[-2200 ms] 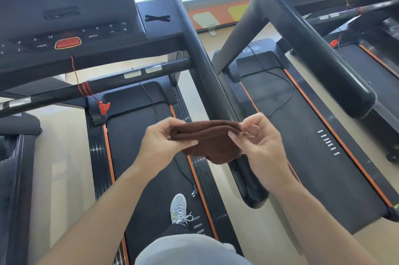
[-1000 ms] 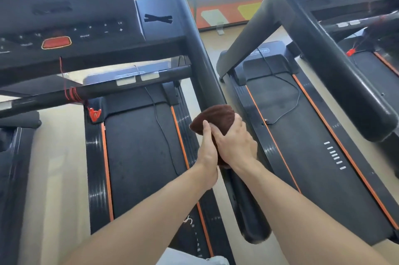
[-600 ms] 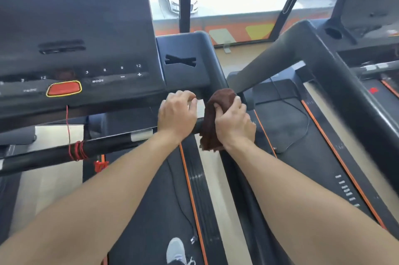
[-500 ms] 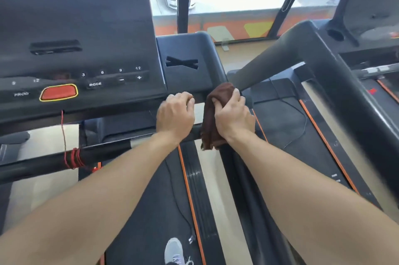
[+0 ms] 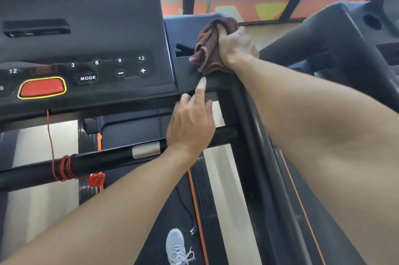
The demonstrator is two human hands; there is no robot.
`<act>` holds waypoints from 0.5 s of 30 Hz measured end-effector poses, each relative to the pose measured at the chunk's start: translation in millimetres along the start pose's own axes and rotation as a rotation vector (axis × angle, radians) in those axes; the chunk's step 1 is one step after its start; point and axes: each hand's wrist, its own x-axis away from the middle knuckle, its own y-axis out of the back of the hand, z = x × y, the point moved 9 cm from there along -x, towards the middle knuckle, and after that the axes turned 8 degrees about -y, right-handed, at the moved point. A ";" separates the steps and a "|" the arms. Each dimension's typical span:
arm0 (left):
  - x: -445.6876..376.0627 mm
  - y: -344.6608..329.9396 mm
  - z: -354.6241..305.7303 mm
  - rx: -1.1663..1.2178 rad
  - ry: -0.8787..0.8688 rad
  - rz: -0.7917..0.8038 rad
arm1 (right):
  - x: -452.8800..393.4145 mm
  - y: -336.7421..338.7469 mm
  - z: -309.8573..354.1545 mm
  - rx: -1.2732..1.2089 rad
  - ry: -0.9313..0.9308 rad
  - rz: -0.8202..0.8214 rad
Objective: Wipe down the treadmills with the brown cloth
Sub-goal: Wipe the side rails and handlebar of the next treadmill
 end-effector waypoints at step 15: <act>17.1 31.5 3.0 0.196 0.161 -0.251 | 107.2 1.9 -91.2 0.253 0.320 0.290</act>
